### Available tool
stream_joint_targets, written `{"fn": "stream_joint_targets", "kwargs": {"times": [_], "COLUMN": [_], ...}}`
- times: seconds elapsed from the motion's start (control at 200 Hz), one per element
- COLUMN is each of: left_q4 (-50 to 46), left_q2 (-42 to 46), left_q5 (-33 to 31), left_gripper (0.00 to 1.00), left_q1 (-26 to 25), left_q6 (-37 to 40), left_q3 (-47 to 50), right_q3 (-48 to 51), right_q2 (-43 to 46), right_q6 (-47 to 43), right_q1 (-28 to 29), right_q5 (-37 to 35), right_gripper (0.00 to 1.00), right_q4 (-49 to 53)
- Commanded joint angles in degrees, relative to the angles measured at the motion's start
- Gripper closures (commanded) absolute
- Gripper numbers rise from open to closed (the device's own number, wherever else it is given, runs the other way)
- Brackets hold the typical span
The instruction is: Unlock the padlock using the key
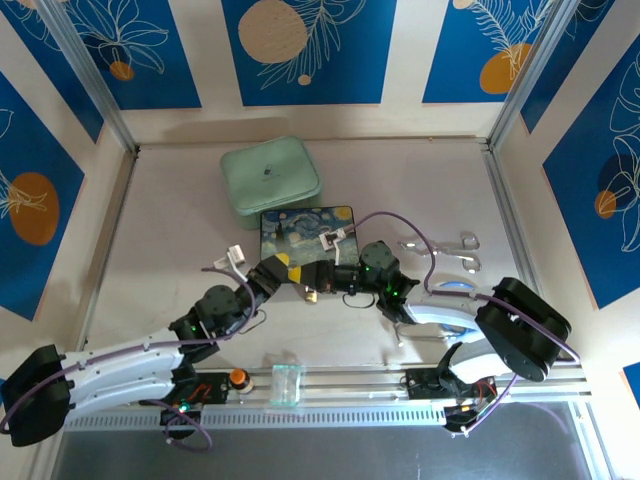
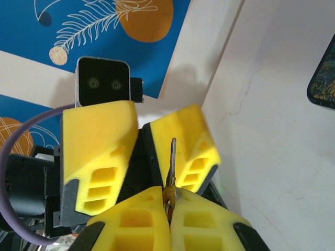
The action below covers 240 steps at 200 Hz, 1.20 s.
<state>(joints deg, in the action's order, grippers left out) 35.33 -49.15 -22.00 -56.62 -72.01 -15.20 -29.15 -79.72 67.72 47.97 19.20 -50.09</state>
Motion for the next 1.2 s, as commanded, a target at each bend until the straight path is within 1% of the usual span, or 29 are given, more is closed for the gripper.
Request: {"fn": "stream_joint_targets", "kwargs": {"times": [0.0,0.035,0.075,0.15,0.215,0.28,0.305,0.35,0.44,0.48,0.535,0.57,0.605,0.64,0.725,0.78,0.83,0.91,1.036,1.116,1.196], "left_q4": [-4.2,-3.7,-3.1,-2.7,-2.4,-2.5,-2.7,-3.8,-7.2,-8.7,-7.6,-7.0,-7.5,-8.6,-9.0,-3.4,2.0,5.5,8.8,7.1,5.1], "left_q2": [-0.7,-0.8,-0.8,-0.7,-0.5,-0.2,0.0,0.4,0.8,0.9,1.5,2.3,3.4,4.4,5.5,4.4,2.6,0.7,0.8,2.7,4.5], "left_q5": [1.8,1.7,1.8,2.5,3.2,3.7,3.9,4.3,6.1,7.0,7.1,6.2,4.9,3.6,1.2,0.7,0.8,0.8,-1.2,-2.0,-2.2], "left_gripper": [0.62,0.63,0.67,0.80,0.81,0.86,0.89,1.00,1.00,1.00,1.00,1.00,1.00,1.00,1.00,1.00,1.00,1.00,1.00,1.00,1.00], "left_q1": [0.6,0.6,0.6,0.6,0.6,0.7,0.7,0.8,1.0,1.0,1.0,1.0,1.0,1.0,1.0,1.0,1.0,0.9,0.9,0.9,0.9], "left_q6": [-1.3,-1.7,-1.9,-1.2,-0.5,-0.1,0.1,0.1,0.2,0.2,0.2,-0.2,-0.7,-1.4,-5.2,-8.8,-10.1,-11.5,-10.8,-9.2,-7.9], "left_q3": [-0.7,-0.3,0.0,-0.3,-0.6,-0.7,-0.8,-1.0,-2.2,-2.8,-2.2,-1.8,-1.5,-1.4,-0.5,1.7,3.5,4.4,5.6,5.0,4.3], "right_q3": [-1.7,-1.9,-2.1,-2.4,-2.7,-2.9,-2.9,-2.9,-3.1,-3.3,-3.0,-2.6,-1.8,-1.1,-0.2,0.0,-0.2,-0.6,-1.5,-1.3,-0.5], "right_q2": [-0.2,-0.4,-0.8,-1.7,-2.3,-2.8,-2.9,-2.8,-2.3,-2.0,-1.7,-1.4,-0.9,-0.5,0.0,-0.7,-1.7,-2.9,-3.8,-4.0,-2.9], "right_q6": [-1.3,-1.3,-1.1,-0.7,-0.2,0.0,0.2,0.2,-0.2,-0.5,-0.1,0.2,0.7,1.1,2.9,5.2,7.0,8.0,7.5,7.4,6.2], "right_q1": [-0.2,-0.2,-0.2,-0.2,-0.2,-0.3,-0.2,-0.2,-0.4,-0.5,-0.8,-0.9,-0.9,-0.9,-0.8,-0.8,-0.6,0.0,1.2,1.4,1.3], "right_q5": [2.5,2.7,3.1,3.6,4.3,5.0,5.1,5.0,4.8,5.1,4.7,4.1,2.9,1.8,0.0,-0.2,0.1,0.2,-0.2,-0.7,-2.9], "right_gripper": [1.00,1.00,1.00,1.00,1.00,1.00,1.00,1.00,1.00,0.91,0.72,0.63,0.56,0.54,0.55,0.58,0.60,0.63,0.65,0.65,0.65], "right_q4": [0.6,0.5,0.2,-0.2,-0.7,-1.0,-1.0,-1.1,-0.3,0.3,0.8,0.5,0.0,-0.6,-2.5,-5.6,-8.7,-11.2,-9.9,-9.5,-5.6]}}
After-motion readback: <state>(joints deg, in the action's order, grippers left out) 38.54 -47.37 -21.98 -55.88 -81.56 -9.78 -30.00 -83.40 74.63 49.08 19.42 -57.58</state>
